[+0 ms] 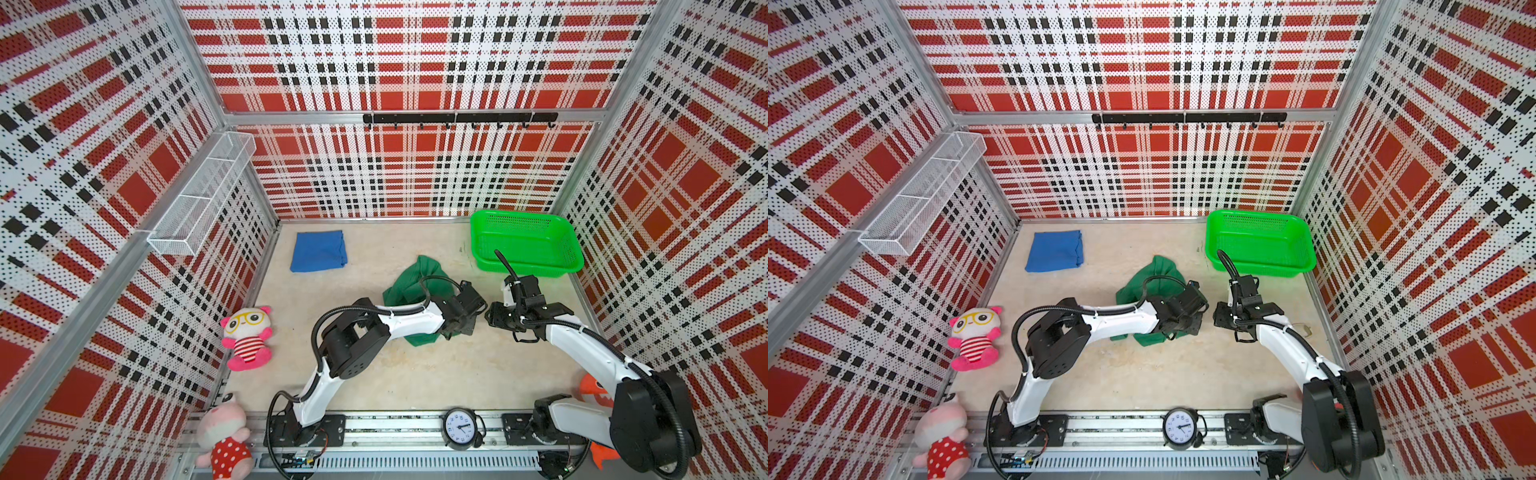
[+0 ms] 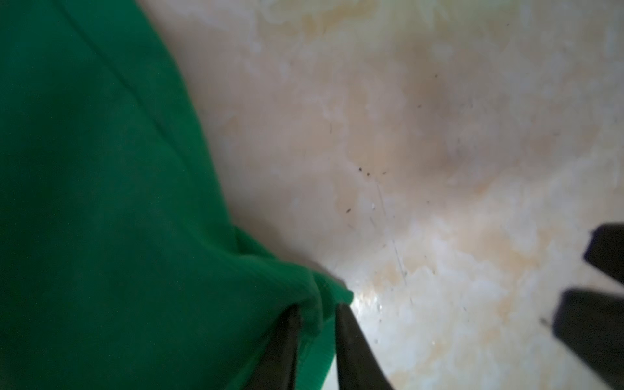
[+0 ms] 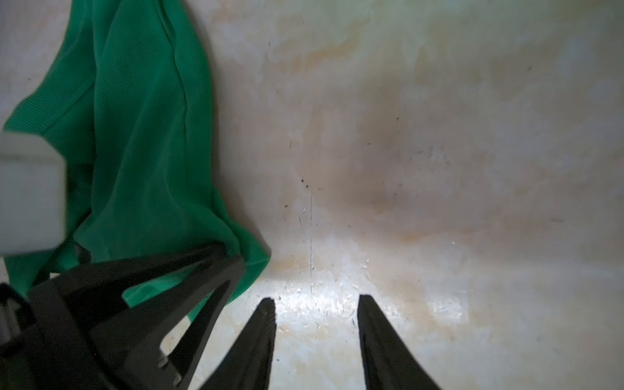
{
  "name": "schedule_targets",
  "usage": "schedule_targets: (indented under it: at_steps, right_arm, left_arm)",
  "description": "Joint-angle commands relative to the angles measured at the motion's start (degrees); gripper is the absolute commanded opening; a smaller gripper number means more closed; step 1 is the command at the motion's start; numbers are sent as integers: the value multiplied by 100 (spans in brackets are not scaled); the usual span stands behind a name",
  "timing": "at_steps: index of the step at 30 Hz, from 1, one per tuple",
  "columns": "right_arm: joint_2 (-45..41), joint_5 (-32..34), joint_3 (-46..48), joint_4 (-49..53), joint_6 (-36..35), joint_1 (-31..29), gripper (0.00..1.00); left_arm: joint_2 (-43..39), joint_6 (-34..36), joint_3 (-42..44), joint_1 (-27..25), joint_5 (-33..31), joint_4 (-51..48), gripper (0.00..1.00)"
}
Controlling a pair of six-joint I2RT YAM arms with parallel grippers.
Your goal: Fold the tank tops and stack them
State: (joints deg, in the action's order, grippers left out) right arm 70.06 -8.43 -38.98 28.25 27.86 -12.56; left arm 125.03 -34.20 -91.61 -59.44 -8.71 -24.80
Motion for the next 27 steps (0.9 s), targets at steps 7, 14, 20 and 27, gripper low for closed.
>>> schedule_targets:
  at_steps: [7, 14, 20, 27]
  right_arm:
    - [5, -217, -66, -348, -77, 27, 43]
    - [121, -886, 110, -770, 153, -2, 40]
    - [369, -1011, 124, -979, 264, -346, 43]
    - [1031, -1150, -57, -1604, 343, -722, 51]
  left_arm:
    - [-635, 153, 168, 241, -709, -520, 0]
    - [-2418, -140, 1771, 568, -721, -61, 0]
    - [-3848, -454, 3299, 1170, -425, 422, 0]
    - [-3845, -525, 3304, 1041, -30, 1019, 0]
